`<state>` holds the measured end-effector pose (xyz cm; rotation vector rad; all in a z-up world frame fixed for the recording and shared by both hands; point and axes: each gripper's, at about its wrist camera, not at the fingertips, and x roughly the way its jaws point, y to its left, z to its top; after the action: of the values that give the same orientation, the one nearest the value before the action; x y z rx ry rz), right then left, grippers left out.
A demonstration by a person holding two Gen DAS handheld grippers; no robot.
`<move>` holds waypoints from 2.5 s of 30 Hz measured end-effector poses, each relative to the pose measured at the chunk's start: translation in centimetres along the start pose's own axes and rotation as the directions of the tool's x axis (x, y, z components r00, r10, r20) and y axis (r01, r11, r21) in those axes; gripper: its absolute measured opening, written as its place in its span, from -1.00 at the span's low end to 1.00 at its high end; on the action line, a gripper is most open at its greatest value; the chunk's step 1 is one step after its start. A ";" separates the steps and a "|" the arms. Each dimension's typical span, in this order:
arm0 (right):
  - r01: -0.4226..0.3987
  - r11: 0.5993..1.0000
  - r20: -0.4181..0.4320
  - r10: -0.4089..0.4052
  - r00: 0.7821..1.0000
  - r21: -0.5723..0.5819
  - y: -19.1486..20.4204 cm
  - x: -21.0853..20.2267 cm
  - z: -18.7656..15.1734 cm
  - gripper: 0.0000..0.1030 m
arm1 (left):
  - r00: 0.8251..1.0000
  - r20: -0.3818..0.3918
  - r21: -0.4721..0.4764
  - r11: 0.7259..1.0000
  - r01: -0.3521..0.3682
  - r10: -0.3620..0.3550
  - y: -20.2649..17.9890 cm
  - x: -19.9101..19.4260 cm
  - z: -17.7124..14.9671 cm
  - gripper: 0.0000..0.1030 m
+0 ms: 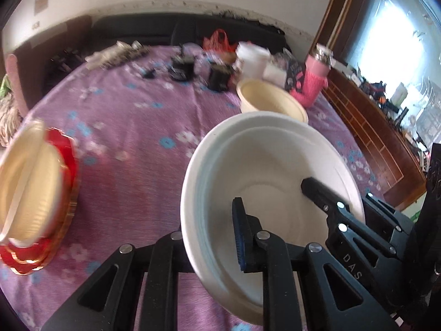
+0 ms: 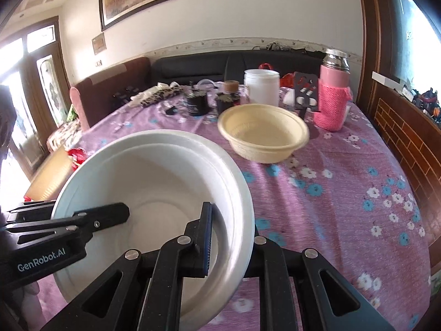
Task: Organize plates and bowls
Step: 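Carry the white bowl and lower it onto the handled beige bowl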
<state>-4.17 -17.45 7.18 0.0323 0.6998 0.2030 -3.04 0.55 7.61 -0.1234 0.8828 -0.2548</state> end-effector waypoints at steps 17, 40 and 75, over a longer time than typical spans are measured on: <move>-0.127 0.974 0.042 0.137 0.990 -0.187 17.6 -1.2 6.0 -0.72 | 0.958 0.200 -0.208 0.965 -0.162 0.204 14.4 -11.2 2.4 -0.66; -0.231 0.958 -0.183 0.199 0.963 -0.172 26.0 8.7 5.9 -0.71 | 0.962 0.062 -0.322 0.918 -0.233 0.266 25.1 -7.3 1.7 -0.66; -0.054 0.992 0.061 0.061 0.996 -0.111 19.1 -3.1 2.9 0.31 | 0.921 0.334 -0.211 0.968 -0.135 0.201 19.4 -15.0 -0.3 0.58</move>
<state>-8.01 0.77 13.23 -0.0454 0.6236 0.2938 -9.07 23.25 14.56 -0.2560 0.5510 0.0143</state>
